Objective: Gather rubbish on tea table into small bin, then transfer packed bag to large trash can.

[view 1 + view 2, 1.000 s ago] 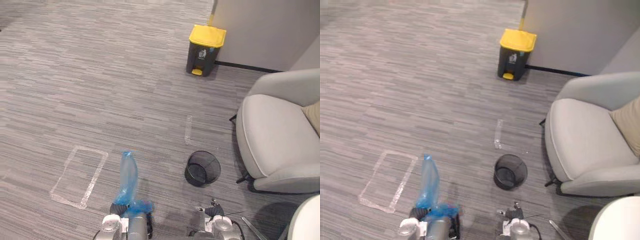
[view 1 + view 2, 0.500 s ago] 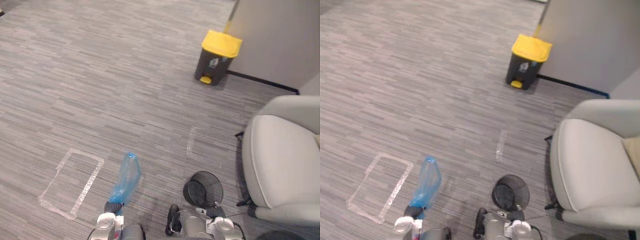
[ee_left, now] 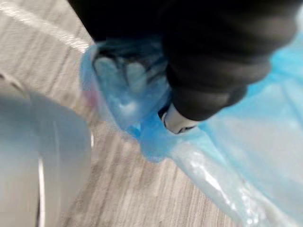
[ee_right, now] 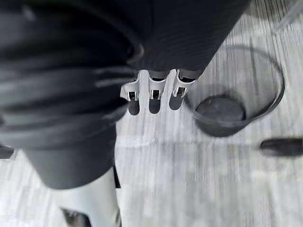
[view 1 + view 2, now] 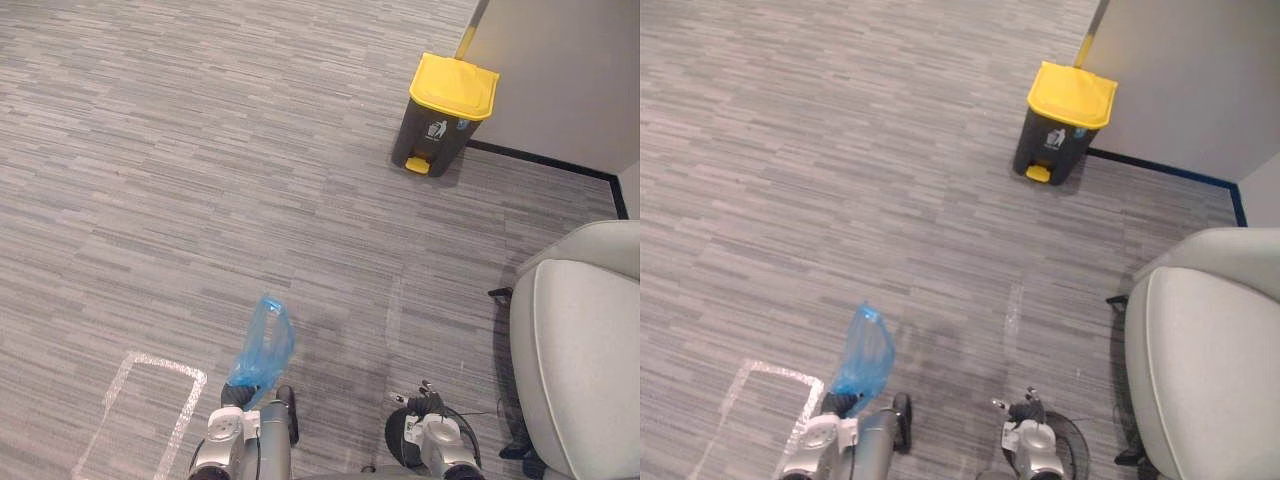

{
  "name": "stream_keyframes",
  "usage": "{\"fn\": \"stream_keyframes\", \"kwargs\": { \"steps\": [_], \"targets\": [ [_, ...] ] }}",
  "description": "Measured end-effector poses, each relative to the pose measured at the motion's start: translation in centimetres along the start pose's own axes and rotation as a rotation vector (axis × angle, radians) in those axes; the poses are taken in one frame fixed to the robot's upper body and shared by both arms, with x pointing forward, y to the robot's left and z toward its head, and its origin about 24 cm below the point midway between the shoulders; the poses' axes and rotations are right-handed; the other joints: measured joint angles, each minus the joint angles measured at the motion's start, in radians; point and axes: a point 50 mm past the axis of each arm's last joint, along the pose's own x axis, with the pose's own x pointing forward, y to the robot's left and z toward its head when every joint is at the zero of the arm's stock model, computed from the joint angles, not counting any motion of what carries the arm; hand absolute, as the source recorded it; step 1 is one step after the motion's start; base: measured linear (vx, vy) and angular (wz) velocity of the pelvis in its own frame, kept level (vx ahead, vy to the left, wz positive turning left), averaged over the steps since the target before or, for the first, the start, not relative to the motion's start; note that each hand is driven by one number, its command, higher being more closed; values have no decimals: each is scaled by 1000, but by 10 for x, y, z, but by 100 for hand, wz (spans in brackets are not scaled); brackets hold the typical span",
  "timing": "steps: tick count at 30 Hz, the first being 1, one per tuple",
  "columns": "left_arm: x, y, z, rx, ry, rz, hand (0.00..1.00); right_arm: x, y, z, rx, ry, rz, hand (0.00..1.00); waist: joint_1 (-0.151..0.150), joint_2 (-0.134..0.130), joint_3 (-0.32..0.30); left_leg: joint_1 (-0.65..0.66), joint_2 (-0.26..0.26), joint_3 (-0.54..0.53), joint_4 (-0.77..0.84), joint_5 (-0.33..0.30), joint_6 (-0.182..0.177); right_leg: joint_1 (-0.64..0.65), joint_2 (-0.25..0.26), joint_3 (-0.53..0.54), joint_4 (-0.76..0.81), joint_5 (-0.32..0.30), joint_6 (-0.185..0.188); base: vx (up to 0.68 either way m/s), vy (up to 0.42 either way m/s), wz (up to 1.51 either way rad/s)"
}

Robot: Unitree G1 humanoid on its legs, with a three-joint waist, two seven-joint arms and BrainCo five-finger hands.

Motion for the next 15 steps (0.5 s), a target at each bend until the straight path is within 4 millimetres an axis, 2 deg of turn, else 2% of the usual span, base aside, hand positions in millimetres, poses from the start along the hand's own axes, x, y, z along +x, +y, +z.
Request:
{"fn": "stream_keyframes", "kwargs": {
  "steps": [1,2,3,4,5,6,7,8,9,10,11,12,13,14,15],
  "targets": [
    [-2,-1,-4,6,8,-6,100,0,2,1,-10,-5,7,0,-5,7,-1,45,2,22,-8,-14,14,-64,-14,8,162,37,50,376,176,-65],
    [-2,-2,-3,15,7,-12,100,-1,3,0,-10,-3,11,0,-8,9,-2,79,4,34,-25,-25,22,-127,-25,15,301,74,74,294,114,-63],
    [-1,-4,-1,26,0,-20,100,-1,4,-1,-12,0,14,0,-15,13,1,127,8,44,-39,-49,20,-205,-25,13,463,50,58,238,61,-43],
    [-1,-5,0,27,-1,-23,100,-1,3,-3,-12,3,13,0,-17,14,2,154,10,53,-54,-58,18,-243,-24,1,531,26,43,285,33,-46],
    [0,-8,2,23,-7,-28,100,-3,2,-6,-16,9,12,0,-21,16,2,207,16,73,-79,-75,14,-308,-21,-34,591,-13,6,328,16,-48],
    [0,-9,1,20,-3,-31,100,-3,3,-5,-24,6,16,0,-23,31,3,253,27,94,-110,-94,1,-366,-10,-96,581,-33,-20,317,-3,-49],
    [0,-9,1,21,-3,-31,100,-3,5,-7,-33,11,22,0,-26,26,6,281,27,103,-128,-94,0,-387,-8,-136,541,-40,-31,272,-40,-42],
    [0,-9,1,19,-1,-29,100,-4,5,-10,-34,19,23,0,-32,21,4,322,27,121,-163,-94,-1,-419,-1,-208,430,-41,-40,232,-52,-26],
    [0,-9,1,19,-1,-30,100,-4,4,-9,-35,16,22,0,-35,20,3,334,27,123,-173,-95,-4,-427,6,-230,378,-37,-45,301,-86,-16],
    [1,-9,3,21,-5,-30,100,-3,2,-8,-38,15,17,0,-46,16,1,360,26,124,-203,-100,-28,-445,31,-257,208,5,-44,315,-112,5],
    [1,-4,2,32,-2,-22,100,-3,0,-10,-47,22,12,0,-59,0,-2,382,6,119,-240,-101,-47,-444,43,-247,47,110,-61,321,-122,17],
    [1,-4,0,36,7,-22,100,-2,-2,-10,-49,24,8,0,-65,-1,-1,397,2,111,-252,-102,-55,-437,46,-238,41,161,-75,397,-139,12],
    [-1,-5,-10,43,44,-24,100,0,-10,-11,-68,32,-10,0,-67,21,-17,427,15,79,-282,-93,-75,-436,74,-226,56,139,-134,444,-157,-1],
    [-1,-3,-12,44,51,-18,100,0,-10,-10,-61,31,-15,0,-67,28,-15,412,30,41,-235,-85,-87,-435,82,-231,75,112,-162,462,-176,-9],
    [-1,-3,-12,39,54,-15,100,0,-11,-10,-56,33,-19,0,-67,31,-14,399,38,22,-196,-85,-87,-430,85,-238,81,108,-176,436,-210,6]
  ]
}}
